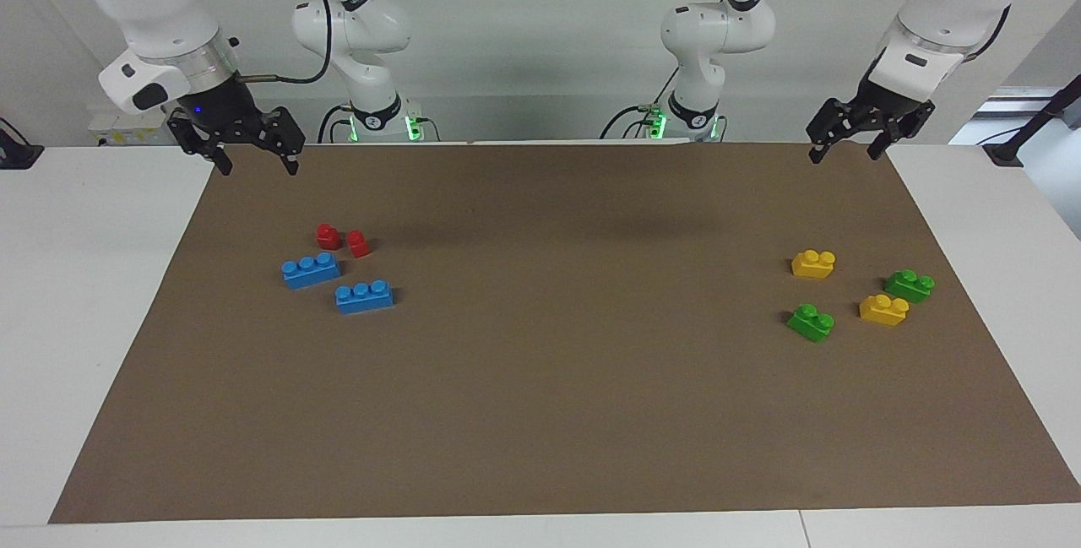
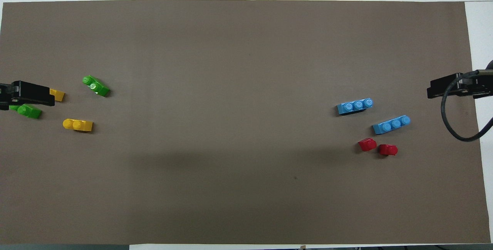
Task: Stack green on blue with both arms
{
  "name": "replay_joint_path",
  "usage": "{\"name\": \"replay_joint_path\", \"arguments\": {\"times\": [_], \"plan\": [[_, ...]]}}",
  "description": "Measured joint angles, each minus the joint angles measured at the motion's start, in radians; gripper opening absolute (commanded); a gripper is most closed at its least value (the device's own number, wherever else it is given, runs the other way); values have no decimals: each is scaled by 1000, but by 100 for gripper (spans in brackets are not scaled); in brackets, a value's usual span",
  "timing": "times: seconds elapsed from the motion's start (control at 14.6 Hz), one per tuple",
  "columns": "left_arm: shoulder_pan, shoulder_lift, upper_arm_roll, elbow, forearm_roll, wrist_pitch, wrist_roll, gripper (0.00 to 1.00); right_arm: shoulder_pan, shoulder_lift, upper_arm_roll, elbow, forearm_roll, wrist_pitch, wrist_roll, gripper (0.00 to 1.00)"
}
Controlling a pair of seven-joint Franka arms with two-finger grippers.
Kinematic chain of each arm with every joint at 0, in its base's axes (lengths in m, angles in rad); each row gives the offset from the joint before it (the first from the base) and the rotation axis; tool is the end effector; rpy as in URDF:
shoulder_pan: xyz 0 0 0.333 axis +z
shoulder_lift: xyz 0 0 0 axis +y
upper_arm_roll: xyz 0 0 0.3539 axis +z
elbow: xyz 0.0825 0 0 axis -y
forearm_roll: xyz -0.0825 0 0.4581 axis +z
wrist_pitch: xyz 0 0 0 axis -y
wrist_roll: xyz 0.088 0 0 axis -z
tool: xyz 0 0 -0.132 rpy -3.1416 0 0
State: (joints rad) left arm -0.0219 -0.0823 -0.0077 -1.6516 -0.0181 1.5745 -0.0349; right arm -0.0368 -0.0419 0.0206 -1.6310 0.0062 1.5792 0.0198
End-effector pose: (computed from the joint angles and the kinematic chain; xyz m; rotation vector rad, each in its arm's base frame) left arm 0.5995 -0.0203 0.6441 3.1239 0.0083 0.0072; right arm 0.6138 -0.0089 0.6313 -3.1357 0.0566 0.0156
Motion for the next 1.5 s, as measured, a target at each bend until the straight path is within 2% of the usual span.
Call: {"name": "replay_joint_path", "arguments": {"times": [0.55, 0.75, 0.89, 1.16, 1.5], "plan": [[0, 0, 0, 0, 0, 0, 0, 100, 0, 1, -3, -3, 0, 4, 40, 100], [0, 0, 0, 0, 0, 0, 0, 100, 0, 6, -2, -31, 20, 60, 234, 100], [0, 0, 0, 0, 0, 0, 0, 100, 0, 25, -2, -53, 81, 97, 398, 100], [1, 0, 1, -4, 1, 21, -1, 100, -32, 113, -6, -69, 250, 117, 683, 100], [5, 1, 12, -54, 2, 89, -53, 100, -70, 233, -9, -71, 373, 145, 871, 100]]}}
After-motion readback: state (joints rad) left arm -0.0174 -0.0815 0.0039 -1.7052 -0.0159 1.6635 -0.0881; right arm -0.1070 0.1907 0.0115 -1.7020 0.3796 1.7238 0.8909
